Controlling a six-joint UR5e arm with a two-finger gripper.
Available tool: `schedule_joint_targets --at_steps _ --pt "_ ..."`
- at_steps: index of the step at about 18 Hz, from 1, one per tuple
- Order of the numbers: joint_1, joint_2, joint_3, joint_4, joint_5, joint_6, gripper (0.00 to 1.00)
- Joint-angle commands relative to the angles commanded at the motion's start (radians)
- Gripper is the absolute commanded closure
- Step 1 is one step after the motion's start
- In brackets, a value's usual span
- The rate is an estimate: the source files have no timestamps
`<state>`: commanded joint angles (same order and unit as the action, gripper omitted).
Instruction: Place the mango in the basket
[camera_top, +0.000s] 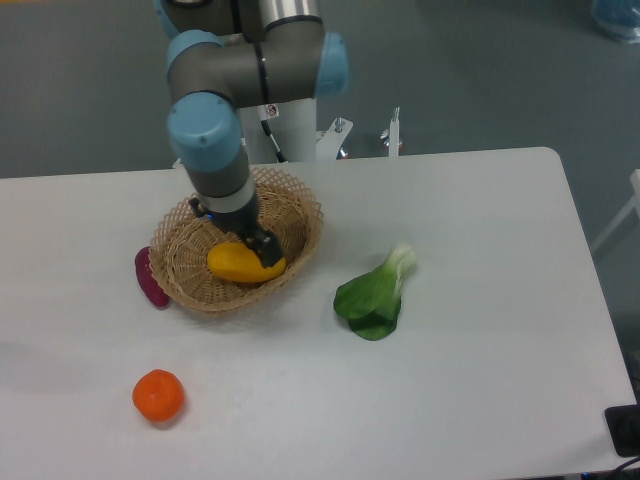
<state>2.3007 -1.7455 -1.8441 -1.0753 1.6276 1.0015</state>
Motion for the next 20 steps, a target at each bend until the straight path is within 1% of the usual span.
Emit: schedule_joint_targets --at_steps 2,4,8,10,18,20 --pt "0.057 -0.023 0.055 -0.005 -0.002 0.075 0.00" --pt "0.089 -0.051 0.106 -0.008 -0.011 0.098 0.00" --pt "0.169 -0.089 0.150 -0.008 -0.058 0.100 0.00" --pt "0.177 -0.106 0.178 -0.008 -0.063 0.100 0.00" --pt "0.204 -0.111 0.181 -0.011 -0.066 0.105 0.00" --pt "0.209 -0.109 0.183 -0.011 -0.067 0.130 0.00"
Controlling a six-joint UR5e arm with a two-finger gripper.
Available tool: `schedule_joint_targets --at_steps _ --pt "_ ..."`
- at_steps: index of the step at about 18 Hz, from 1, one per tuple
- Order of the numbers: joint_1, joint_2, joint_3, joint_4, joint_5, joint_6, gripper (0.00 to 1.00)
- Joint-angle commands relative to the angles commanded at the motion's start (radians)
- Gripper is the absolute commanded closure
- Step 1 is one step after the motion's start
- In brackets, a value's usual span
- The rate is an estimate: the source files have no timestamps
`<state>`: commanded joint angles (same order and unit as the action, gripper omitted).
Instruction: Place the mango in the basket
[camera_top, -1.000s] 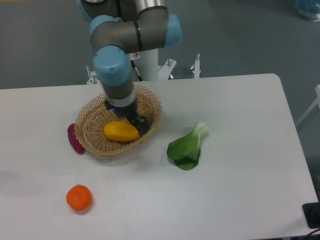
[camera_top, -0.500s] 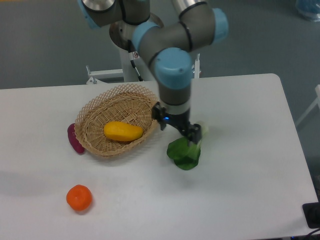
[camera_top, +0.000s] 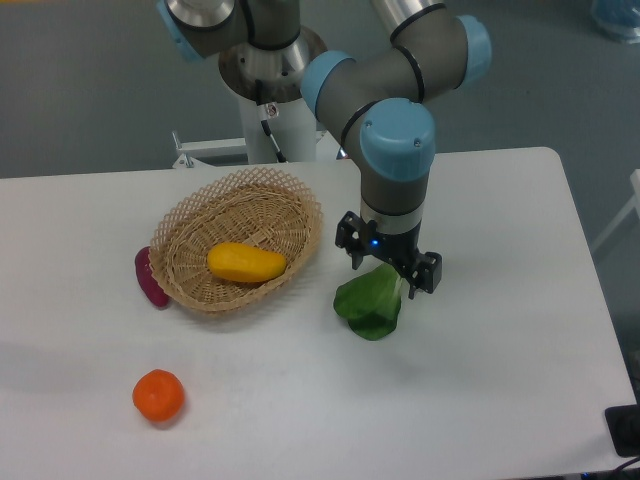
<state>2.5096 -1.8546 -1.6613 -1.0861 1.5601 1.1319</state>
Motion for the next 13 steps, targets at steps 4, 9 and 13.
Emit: schedule_joint_targets --at_steps 4,9,13 --pt "0.040 -0.003 0.005 -0.014 -0.006 0.043 0.00" --pt "0.100 -0.047 0.050 -0.014 -0.006 0.098 0.00" --pt "0.118 -0.127 0.139 -0.015 0.014 0.190 0.00"
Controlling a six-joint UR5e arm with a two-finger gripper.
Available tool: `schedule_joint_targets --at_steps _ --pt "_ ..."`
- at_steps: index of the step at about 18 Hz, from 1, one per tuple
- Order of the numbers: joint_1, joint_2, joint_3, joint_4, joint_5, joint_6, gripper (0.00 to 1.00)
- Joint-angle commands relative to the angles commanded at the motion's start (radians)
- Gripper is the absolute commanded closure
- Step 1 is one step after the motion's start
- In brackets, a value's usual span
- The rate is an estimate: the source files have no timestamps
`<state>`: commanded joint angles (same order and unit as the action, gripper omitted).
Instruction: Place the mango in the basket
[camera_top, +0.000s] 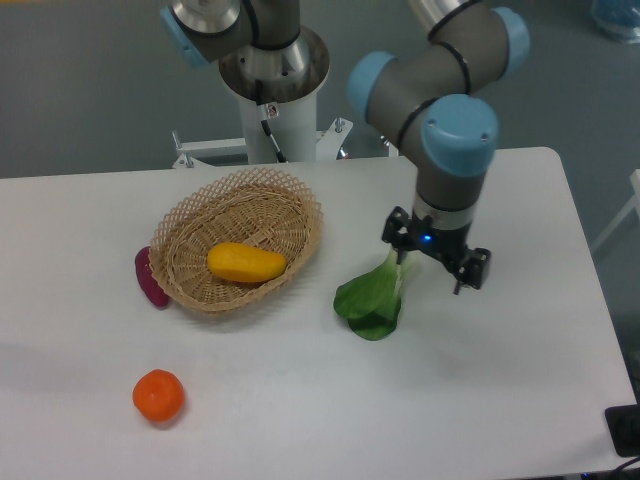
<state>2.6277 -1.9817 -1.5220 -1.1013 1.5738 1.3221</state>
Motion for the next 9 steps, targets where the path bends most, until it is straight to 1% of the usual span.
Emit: schedule_joint_targets --at_steps 2,6,9 --pt "0.000 -0.016 0.032 -0.021 0.008 0.005 0.00" --pt "0.011 -0.022 0.034 -0.019 0.008 0.012 0.00" --pt "0.023 -0.023 0.028 -0.019 0.008 0.049 0.00"
